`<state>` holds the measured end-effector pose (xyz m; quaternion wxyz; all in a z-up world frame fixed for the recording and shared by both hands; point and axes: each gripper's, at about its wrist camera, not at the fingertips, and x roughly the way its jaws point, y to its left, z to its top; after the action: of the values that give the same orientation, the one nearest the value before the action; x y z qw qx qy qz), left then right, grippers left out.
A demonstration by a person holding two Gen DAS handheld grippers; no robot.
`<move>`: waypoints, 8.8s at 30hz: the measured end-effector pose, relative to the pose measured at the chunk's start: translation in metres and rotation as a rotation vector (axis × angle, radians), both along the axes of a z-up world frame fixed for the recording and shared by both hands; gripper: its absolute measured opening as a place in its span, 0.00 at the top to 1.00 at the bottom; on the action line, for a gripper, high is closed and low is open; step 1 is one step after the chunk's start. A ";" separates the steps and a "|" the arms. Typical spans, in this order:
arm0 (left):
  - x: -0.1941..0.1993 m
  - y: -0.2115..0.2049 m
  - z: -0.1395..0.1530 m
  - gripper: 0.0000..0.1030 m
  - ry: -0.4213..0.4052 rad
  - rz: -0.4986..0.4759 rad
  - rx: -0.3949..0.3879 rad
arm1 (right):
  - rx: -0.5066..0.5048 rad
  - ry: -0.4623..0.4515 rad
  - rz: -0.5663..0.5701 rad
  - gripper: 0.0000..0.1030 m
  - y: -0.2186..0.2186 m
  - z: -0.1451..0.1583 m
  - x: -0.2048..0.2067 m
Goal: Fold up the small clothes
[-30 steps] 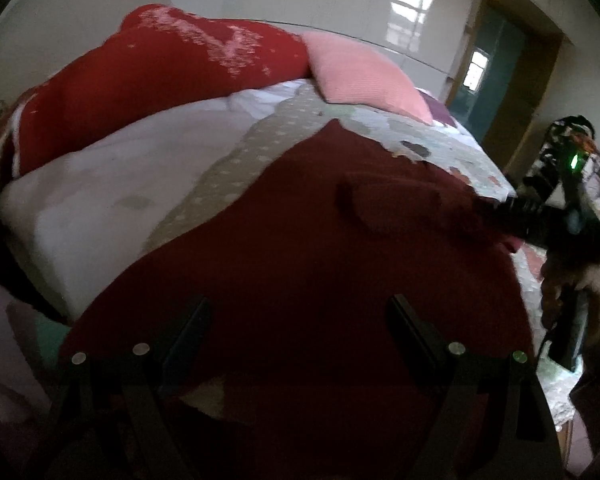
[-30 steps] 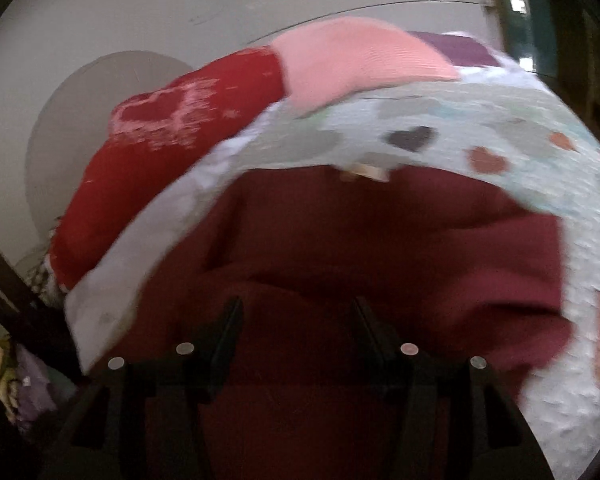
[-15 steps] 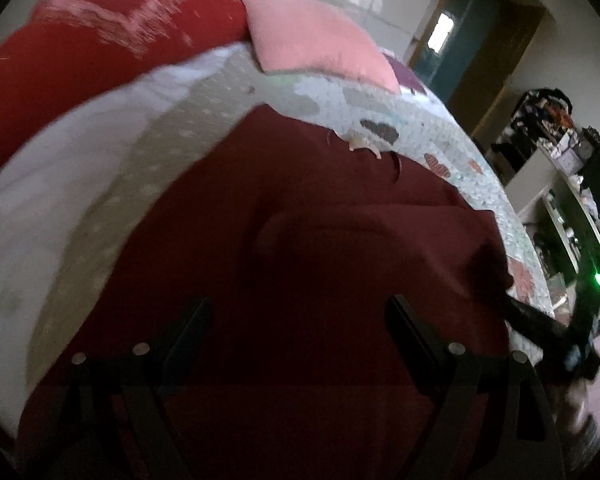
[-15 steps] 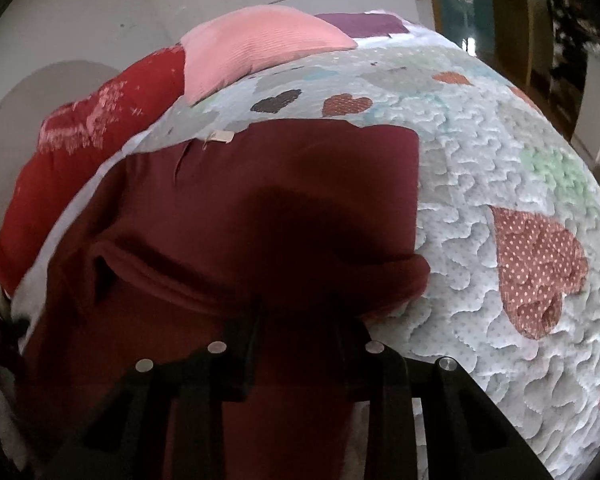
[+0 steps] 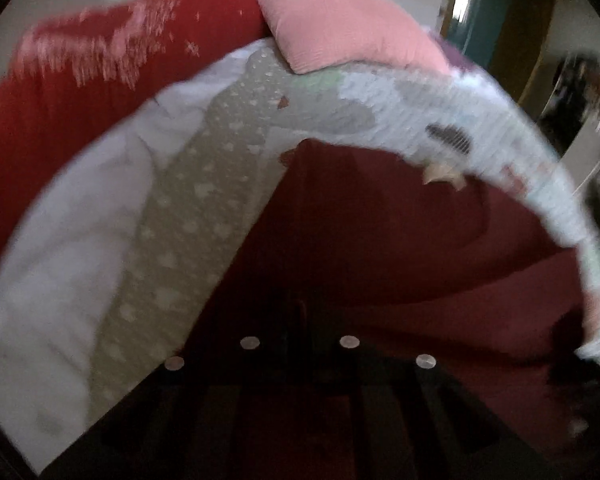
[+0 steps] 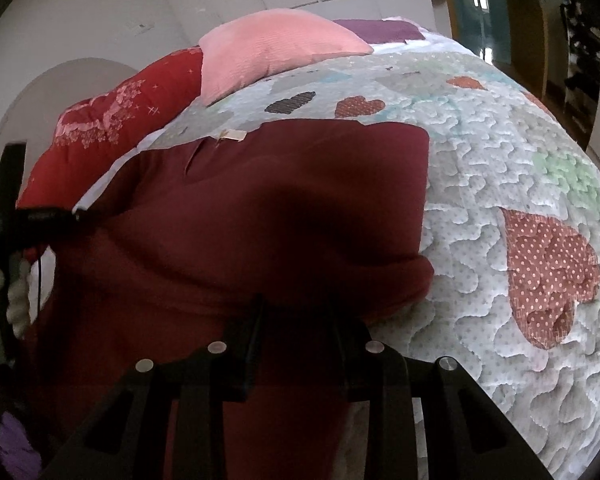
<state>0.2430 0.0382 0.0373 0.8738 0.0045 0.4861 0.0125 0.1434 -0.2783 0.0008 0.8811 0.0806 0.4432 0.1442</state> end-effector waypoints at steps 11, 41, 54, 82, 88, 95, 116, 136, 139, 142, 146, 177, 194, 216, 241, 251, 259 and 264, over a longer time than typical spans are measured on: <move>-0.067 0.029 0.021 0.70 -0.025 0.070 -0.142 | -0.097 -0.032 0.017 0.63 0.013 0.004 -0.006; -0.268 -0.037 0.062 0.45 -0.177 0.015 -0.152 | -0.116 -0.106 -0.062 0.38 0.052 0.052 -0.149; -0.266 -0.009 0.046 0.45 -0.148 0.052 -0.221 | -0.172 -0.079 -0.036 0.37 0.075 0.045 -0.145; -0.368 0.236 0.086 0.42 -0.304 0.648 -0.139 | -0.087 -0.104 0.692 0.34 0.275 0.068 -0.146; -0.368 0.245 0.077 0.42 -0.292 0.667 -0.163 | -0.115 -0.122 0.896 0.34 0.339 0.056 -0.177; -0.369 0.243 0.077 0.42 -0.292 0.641 -0.170 | -0.181 -0.132 0.976 0.28 0.406 0.027 -0.191; -0.335 0.176 0.087 0.42 -0.264 0.473 -0.194 | -0.098 -0.340 0.389 0.92 0.220 0.136 -0.079; -0.163 0.031 0.070 0.42 -0.178 0.053 -0.195 | 0.000 -0.190 -0.197 0.51 -0.042 0.089 -0.031; -0.119 0.028 0.048 0.42 -0.119 0.077 -0.206 | 0.049 -0.185 -0.098 0.51 -0.020 0.089 -0.028; -0.085 0.039 0.025 0.42 -0.058 0.123 -0.302 | 0.080 -0.154 -0.006 0.51 0.011 0.082 -0.016; -0.064 0.059 -0.006 0.83 0.028 0.176 -0.429 | 0.160 -0.102 0.108 0.51 0.055 0.077 0.010; -0.099 0.060 -0.003 0.81 -0.099 0.135 -0.320 | -0.127 0.054 0.266 0.74 0.246 0.017 0.148; -0.190 0.040 0.020 0.56 -0.118 0.156 -0.094 | 0.096 0.020 -0.185 0.57 -0.043 0.031 -0.009; -0.244 0.062 -0.028 0.51 -0.003 0.078 -0.442 | 0.484 0.139 -0.084 0.49 -0.042 -0.020 -0.142; -0.275 0.056 -0.064 0.53 0.065 0.076 -0.640 | 0.499 0.338 0.115 0.49 0.004 -0.059 -0.178; -0.284 0.051 -0.057 0.92 0.116 0.092 -0.628 | 0.420 0.385 0.142 0.88 0.016 -0.066 -0.176; -0.310 0.046 -0.020 0.95 0.052 0.042 -0.664 | 0.386 0.280 0.188 0.92 0.004 -0.031 -0.194; -0.323 0.034 -0.020 0.95 0.063 0.003 -0.650 | 0.375 0.258 0.203 0.92 -0.009 -0.019 -0.216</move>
<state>-0.0796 0.0723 0.0170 0.8140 -0.2748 0.4916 -0.1421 -0.0729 -0.2874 -0.0185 0.7678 0.2157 0.5234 0.3000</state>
